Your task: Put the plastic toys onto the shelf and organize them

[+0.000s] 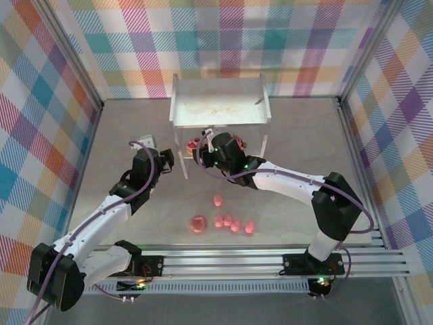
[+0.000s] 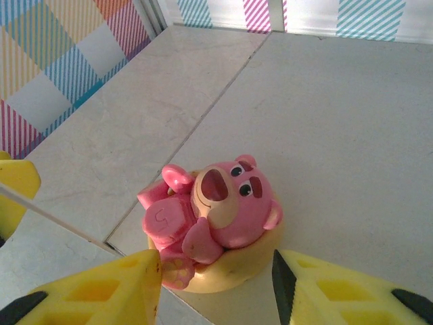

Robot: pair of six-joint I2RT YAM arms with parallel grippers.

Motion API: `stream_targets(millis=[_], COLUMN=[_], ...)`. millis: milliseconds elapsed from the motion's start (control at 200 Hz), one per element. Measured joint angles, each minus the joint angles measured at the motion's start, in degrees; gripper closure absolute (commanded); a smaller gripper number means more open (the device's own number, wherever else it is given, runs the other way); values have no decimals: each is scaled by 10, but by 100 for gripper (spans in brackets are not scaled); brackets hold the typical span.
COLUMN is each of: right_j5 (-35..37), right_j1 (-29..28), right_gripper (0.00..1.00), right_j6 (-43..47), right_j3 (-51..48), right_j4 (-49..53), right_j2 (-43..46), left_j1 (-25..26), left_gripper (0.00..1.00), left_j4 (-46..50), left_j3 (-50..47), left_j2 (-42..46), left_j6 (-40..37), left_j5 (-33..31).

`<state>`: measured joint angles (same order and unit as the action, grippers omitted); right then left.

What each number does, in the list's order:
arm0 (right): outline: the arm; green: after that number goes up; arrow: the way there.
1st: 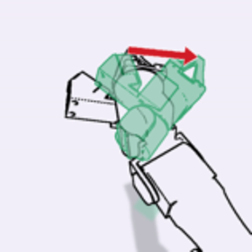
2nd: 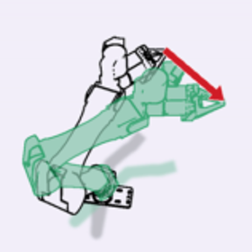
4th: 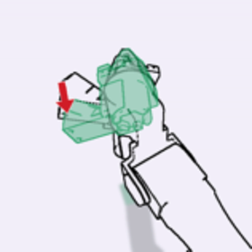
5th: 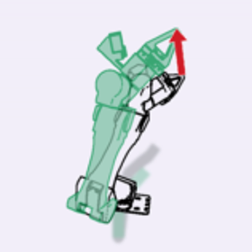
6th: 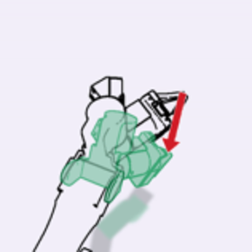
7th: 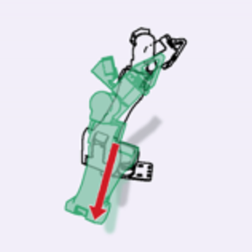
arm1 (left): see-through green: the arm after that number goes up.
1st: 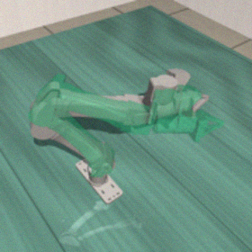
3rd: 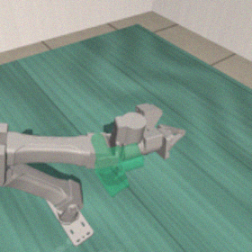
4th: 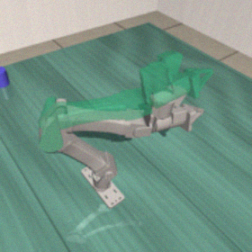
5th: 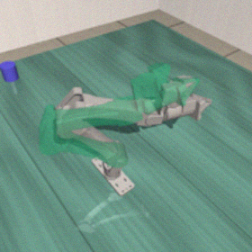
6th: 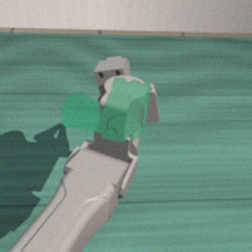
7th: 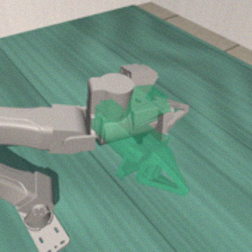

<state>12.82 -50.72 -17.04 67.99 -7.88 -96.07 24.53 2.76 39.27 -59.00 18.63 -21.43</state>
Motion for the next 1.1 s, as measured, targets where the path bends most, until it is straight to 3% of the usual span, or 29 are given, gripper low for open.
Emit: stream_targets(millis=[715,1105], right_j5=[-14,16], right_j1=[-5,-5], right_gripper=[51,51], right_j6=[2,2], right_j3=[28,28], right_j4=[7,25], right_j2=[-13,-17], left_j1=[0,0], left_gripper=[43,43], left_j4=[-1,-1], left_j3=[0,0], left_j2=[-2,-2], left_j6=[0,0], left_j5=[0,0])
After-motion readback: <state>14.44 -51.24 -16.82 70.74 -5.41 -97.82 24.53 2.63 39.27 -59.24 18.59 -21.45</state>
